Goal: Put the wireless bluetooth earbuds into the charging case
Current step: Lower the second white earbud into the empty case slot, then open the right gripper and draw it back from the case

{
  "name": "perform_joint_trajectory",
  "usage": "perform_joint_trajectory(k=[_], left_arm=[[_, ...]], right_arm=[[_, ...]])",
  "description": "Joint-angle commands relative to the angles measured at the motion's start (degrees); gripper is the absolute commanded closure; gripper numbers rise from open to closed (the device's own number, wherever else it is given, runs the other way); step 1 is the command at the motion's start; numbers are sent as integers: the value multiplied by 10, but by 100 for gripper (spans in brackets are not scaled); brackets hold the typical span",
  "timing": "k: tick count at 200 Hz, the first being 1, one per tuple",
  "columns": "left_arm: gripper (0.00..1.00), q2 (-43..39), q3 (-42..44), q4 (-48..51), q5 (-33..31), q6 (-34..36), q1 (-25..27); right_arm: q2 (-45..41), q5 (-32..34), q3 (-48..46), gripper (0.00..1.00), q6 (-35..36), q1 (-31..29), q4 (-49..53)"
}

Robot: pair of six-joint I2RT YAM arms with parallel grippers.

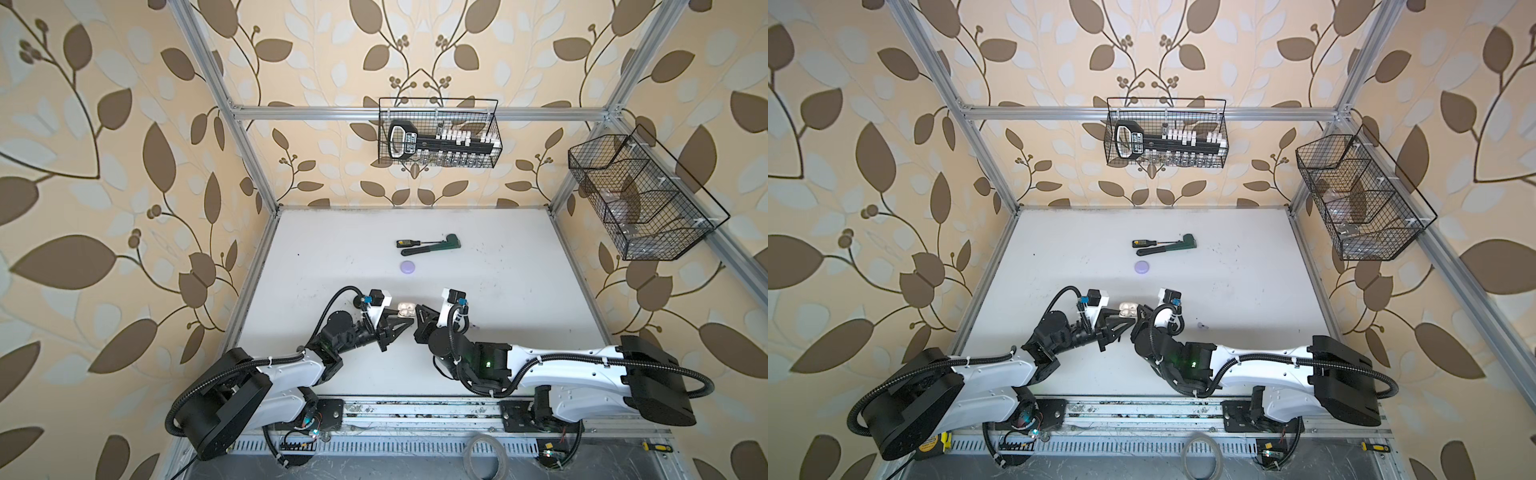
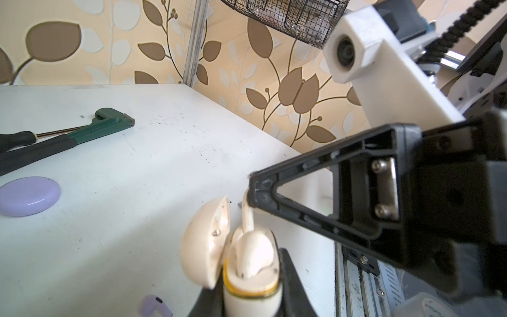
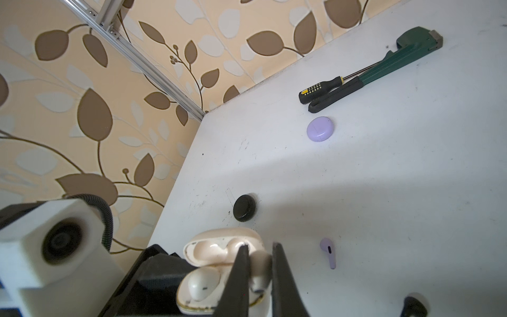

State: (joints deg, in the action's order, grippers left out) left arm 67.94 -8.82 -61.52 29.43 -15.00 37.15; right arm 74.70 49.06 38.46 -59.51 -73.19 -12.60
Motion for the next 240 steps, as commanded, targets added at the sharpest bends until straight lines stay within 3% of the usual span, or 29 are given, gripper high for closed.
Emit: perform_joint_trajectory(k=[1, 40, 79, 114, 153, 203, 240], left_arm=[[100, -15, -16, -59, -24, 9, -5], [100, -22, -16, -52, -27, 13, -5], [100, -23, -13, -54, -27, 18, -5], [100, -21, -10, -68, -18, 19, -5], [100, -20, -7, -73, -18, 26, -5], [100, -14, 0, -117, 13, 28, -5], [100, 2, 1, -167, 58, 20, -3]], right_arm=[[10, 18, 4, 88, 5, -21, 35], [22, 12, 6, 87, -10, -28, 38], [8, -1, 14, 75, 4, -39, 35], [-16, -5, 14, 69, 16, -47, 36], [-81, 2, 1, 57, 40, -64, 52], [-206, 14, -36, 58, 51, -66, 119], [-238, -24, -77, 63, 64, -40, 117]])
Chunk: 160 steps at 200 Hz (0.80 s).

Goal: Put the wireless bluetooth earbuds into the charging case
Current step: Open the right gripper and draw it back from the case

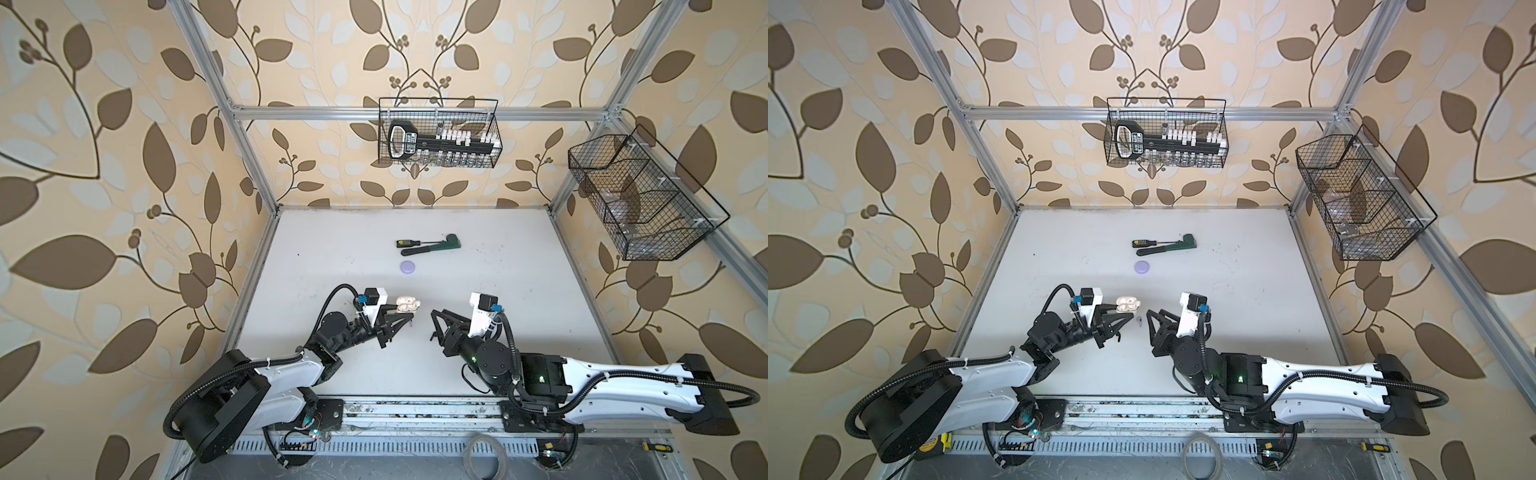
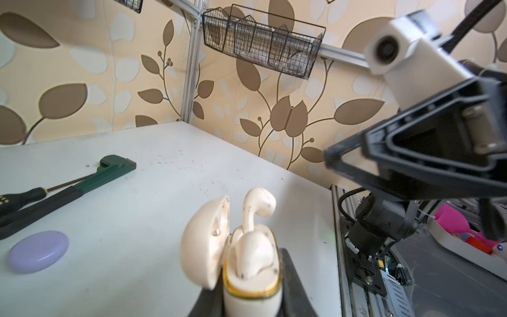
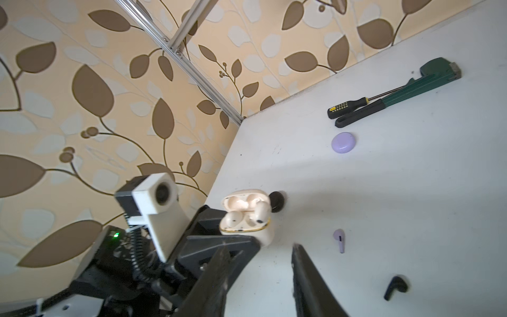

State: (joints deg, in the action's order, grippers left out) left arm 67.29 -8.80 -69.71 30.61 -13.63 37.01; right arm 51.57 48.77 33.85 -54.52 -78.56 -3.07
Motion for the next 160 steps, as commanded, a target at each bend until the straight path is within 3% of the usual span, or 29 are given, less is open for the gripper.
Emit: perform_joint_trajectory(k=[1, 48, 109, 132, 142, 160], left_arm=[[100, 9, 1, -86, 47, 6, -2], [100, 44, -10, -116, 95, -1, 0], [100, 30, -10, -117, 127, 15, 3], [100, 18, -10, -116, 156, 20, 10], [100, 14, -11, -117, 166, 19, 10], [100, 9, -15, -116, 189, 19, 14]], right_arm=[[-7, -23, -32, 64, 15, 14, 20], [20, -70, -26, 68, 70, 26, -21], [-54, -66, -81, 69, 264, 18, -95], [-99, -133, -130, 63, 374, 22, -169], [-126, -169, -149, 57, 401, 23, -189], [-171, -228, -183, 55, 446, 26, -224]])
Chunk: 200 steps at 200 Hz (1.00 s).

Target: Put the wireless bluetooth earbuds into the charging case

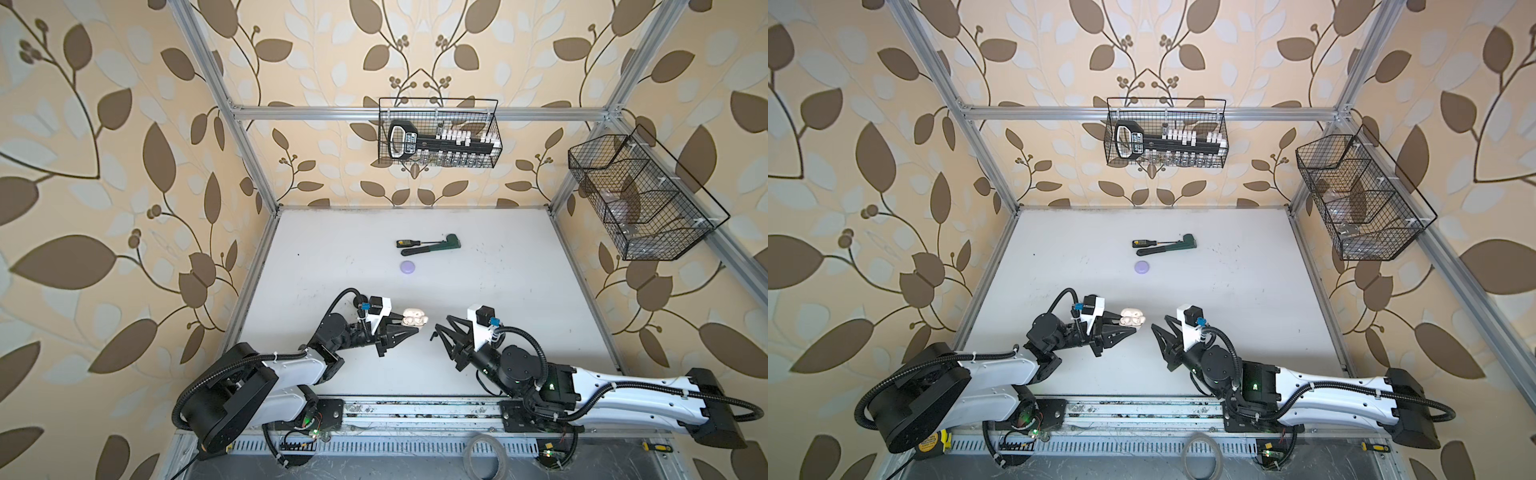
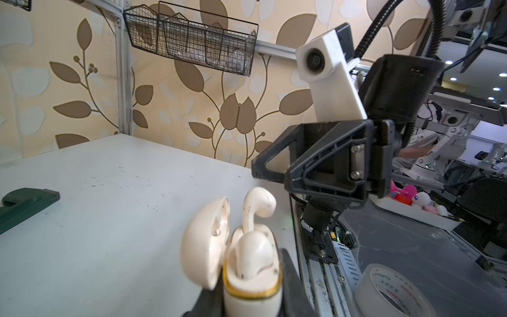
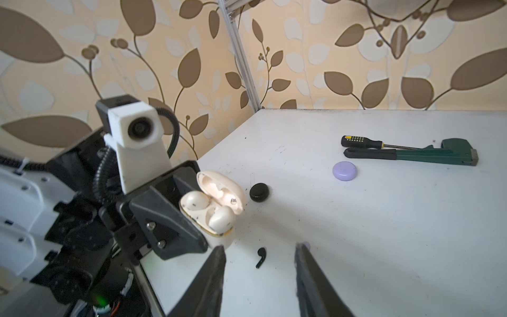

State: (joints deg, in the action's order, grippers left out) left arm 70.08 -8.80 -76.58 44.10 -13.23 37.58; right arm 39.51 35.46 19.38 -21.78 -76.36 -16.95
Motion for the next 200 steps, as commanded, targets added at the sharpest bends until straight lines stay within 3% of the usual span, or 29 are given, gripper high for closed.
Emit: perform_joint_trajectory(k=[1, 44, 92, 131, 200], left_arm=[[100, -19, -16, -47, 55, 15, 9], [100, -11, -26, -47, 86, 19, 21], [100, -2, -32, -48, 97, 20, 28], [100, 4, -33, -48, 100, 22, 28], [100, 2, -33, -48, 99, 22, 29]], right_arm=[[-53, -96, -40, 55, 122, 4, -87], [-98, -200, -60, 56, 163, 14, -88], [-46, -236, -37, 57, 169, 14, -91], [-6, -215, -4, 58, 169, 11, -65], [-51, -183, -4, 57, 182, 3, -23]])
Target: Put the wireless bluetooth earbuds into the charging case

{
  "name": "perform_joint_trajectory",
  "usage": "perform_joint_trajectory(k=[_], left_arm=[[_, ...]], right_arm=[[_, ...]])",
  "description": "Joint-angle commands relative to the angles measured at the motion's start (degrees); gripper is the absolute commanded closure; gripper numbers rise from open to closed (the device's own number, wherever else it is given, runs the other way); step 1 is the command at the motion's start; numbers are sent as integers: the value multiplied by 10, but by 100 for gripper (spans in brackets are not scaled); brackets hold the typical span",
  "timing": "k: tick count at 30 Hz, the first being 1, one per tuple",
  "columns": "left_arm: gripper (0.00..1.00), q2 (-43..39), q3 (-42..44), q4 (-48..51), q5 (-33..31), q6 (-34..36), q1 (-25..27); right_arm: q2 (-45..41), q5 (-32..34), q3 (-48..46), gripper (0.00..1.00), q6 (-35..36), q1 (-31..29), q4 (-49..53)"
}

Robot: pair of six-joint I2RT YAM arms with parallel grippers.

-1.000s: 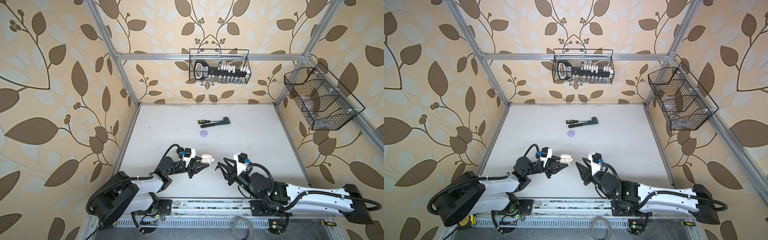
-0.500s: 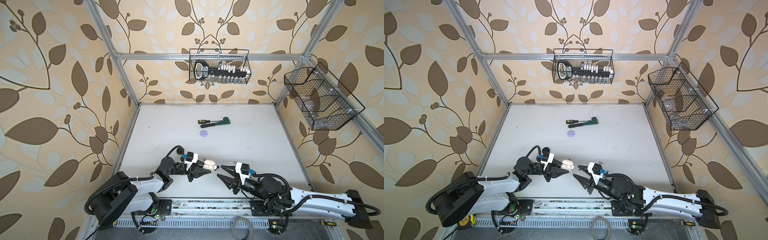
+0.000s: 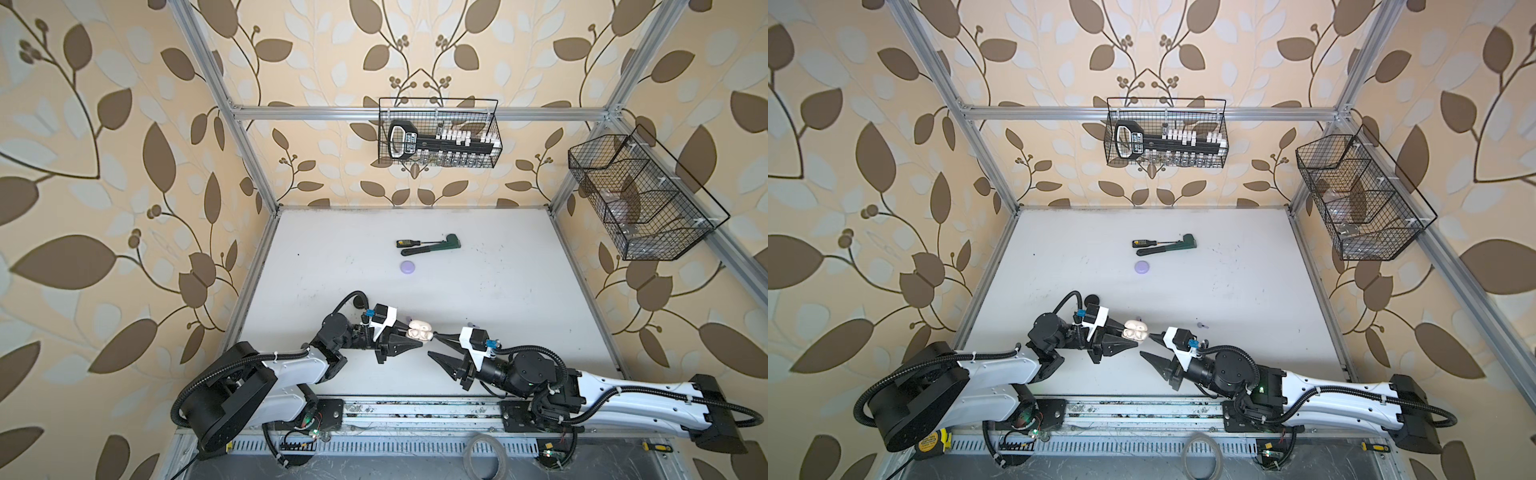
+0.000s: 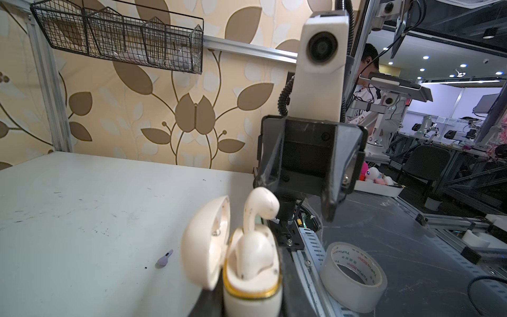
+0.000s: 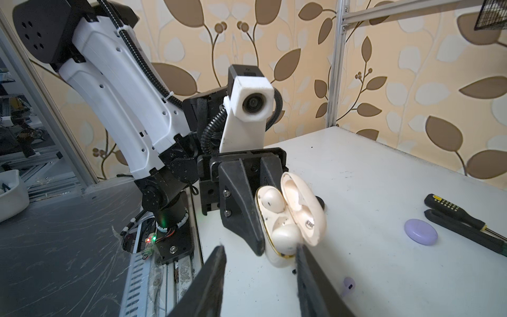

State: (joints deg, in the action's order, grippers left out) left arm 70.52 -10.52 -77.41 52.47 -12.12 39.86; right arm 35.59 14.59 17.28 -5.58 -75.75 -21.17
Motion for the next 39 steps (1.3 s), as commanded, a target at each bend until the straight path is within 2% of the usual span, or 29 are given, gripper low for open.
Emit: perform_joint_trajectory(k=[1, 12, 24, 28, 39], left_arm=[[100, -2, -16, -39, 15, 10, 7], [100, -2, -17, -39, 21, 14, 9], [100, -1, -17, -39, 22, 14, 10], [100, 0, -17, -39, 23, 15, 10], [100, 0, -17, -39, 22, 16, 11]], right_arm=[[-12, 28, 17, 57, 21, -3, 20], [11, 59, 62, 56, 45, -3, 64], [49, 39, 81, 56, 49, -2, 57], [62, 36, 87, 59, 49, -2, 58], [74, 34, 80, 75, 35, -1, 45]])
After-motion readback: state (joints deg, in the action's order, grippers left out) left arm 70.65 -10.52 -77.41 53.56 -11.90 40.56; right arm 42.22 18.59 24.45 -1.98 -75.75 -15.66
